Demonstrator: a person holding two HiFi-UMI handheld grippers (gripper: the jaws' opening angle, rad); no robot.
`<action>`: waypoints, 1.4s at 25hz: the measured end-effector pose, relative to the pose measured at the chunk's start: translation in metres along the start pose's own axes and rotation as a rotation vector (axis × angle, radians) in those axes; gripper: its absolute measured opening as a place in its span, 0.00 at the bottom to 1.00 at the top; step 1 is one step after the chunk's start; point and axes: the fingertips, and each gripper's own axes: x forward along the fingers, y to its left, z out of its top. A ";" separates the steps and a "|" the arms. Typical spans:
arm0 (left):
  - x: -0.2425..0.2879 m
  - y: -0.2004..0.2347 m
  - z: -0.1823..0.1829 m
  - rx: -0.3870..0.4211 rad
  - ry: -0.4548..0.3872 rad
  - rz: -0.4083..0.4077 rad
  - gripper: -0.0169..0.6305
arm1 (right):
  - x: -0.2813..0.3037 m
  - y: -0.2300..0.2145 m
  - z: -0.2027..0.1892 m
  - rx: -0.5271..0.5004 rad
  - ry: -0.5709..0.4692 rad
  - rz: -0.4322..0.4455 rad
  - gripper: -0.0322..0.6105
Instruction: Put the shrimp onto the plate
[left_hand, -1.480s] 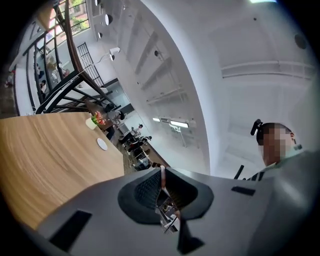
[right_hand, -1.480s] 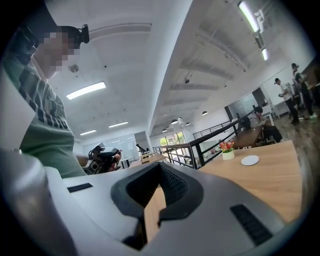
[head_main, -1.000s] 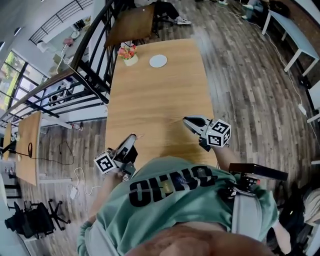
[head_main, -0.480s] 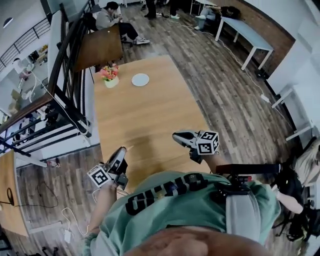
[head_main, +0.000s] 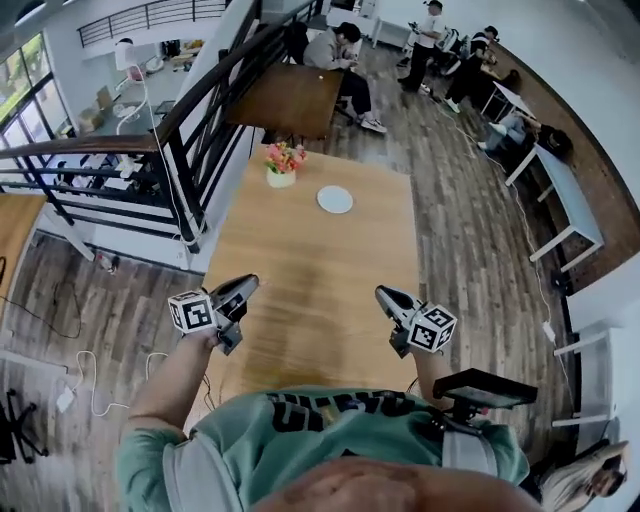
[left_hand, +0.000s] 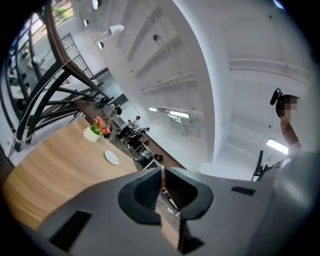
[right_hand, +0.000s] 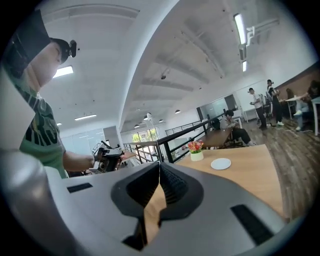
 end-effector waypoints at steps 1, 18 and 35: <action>0.012 0.006 0.005 0.027 0.014 0.017 0.07 | 0.005 -0.018 0.003 -0.014 -0.006 -0.001 0.06; 0.200 0.148 0.126 0.258 0.180 0.085 0.07 | 0.108 -0.201 0.038 -0.104 -0.066 -0.116 0.06; 0.368 0.295 0.103 0.303 0.281 0.039 0.07 | 0.223 -0.340 -0.019 -0.214 -0.002 -0.138 0.06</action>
